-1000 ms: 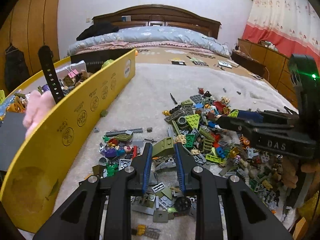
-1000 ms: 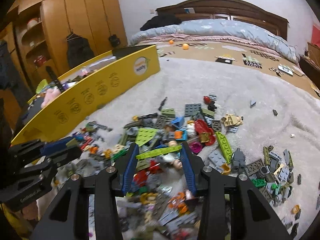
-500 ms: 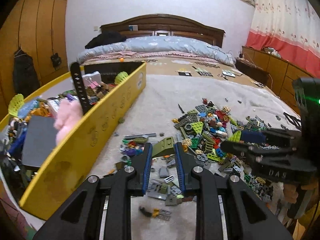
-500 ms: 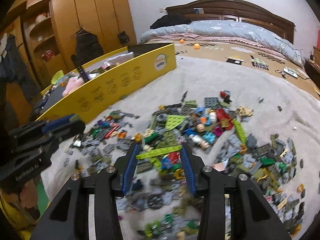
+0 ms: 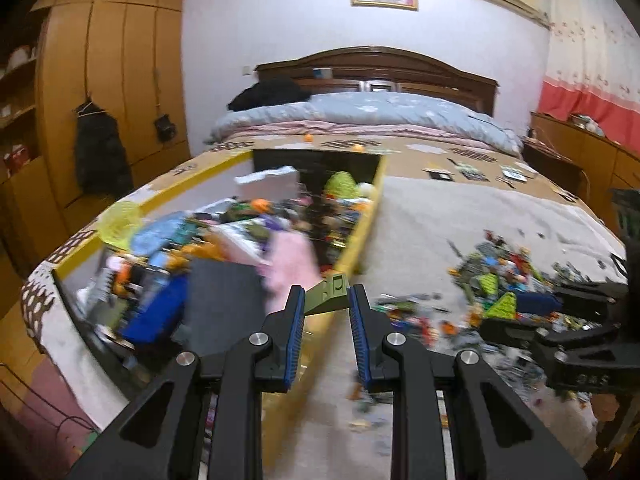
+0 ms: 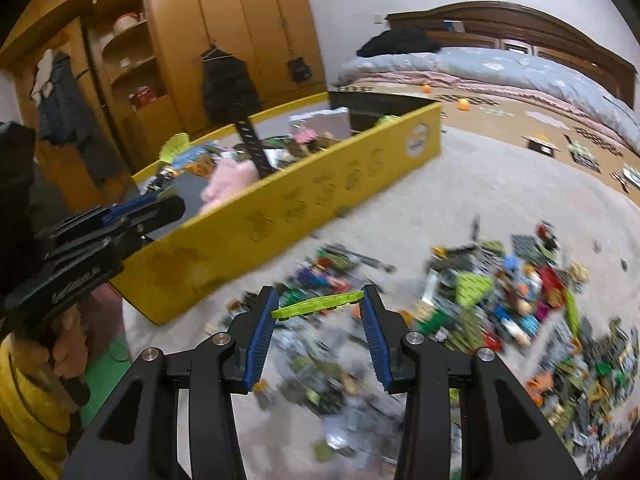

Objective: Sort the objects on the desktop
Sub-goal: 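Carry both held pieces over the yellow box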

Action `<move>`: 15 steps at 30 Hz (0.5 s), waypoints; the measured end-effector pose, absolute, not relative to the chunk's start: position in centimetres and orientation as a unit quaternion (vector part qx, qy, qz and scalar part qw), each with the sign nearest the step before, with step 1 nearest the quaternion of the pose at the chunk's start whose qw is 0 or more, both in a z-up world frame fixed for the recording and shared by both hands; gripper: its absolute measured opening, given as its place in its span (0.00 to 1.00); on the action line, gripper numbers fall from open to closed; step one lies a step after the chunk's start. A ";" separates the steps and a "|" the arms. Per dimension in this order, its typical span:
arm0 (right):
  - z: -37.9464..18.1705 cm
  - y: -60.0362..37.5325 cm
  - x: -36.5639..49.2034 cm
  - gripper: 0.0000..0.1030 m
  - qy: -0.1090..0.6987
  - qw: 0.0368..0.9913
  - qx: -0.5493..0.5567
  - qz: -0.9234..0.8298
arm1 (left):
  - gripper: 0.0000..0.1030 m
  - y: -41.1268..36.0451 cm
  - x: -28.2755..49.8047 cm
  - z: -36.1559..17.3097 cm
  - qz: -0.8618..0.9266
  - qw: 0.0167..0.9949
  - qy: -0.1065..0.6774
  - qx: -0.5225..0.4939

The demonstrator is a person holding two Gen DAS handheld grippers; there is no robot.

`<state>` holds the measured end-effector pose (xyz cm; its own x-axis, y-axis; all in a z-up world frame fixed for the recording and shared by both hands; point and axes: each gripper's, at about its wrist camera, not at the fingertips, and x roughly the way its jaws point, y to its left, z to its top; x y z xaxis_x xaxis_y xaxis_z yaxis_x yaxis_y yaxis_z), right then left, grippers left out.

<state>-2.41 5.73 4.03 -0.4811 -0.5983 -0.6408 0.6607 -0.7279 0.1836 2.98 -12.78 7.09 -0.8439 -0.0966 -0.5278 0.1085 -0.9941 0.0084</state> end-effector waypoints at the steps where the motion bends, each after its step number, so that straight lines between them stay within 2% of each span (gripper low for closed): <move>1: 4.2 5.2 -2.4 0.42 0.044 0.371 0.354 -0.858 | 0.21 -13.7 2.8 7.3 -0.960 0.060 0.012 0.273; 7: 5.5 1.2 -2.5 0.42 0.044 0.402 0.348 -0.846 | 0.21 -19.3 1.6 8.3 -0.959 0.111 0.015 0.261; 15: 7.0 -4.6 -2.8 0.42 0.059 0.437 0.339 -0.831 | 0.21 -26.3 -2.0 7.8 -0.943 0.151 0.034 0.295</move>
<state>-2.79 -4.61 6.96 -0.3882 -0.6861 -0.6153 0.7661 -0.6113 0.1984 -2.01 -26.34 7.85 -0.7801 -0.2645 -0.5670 0.3044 -0.9522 0.0254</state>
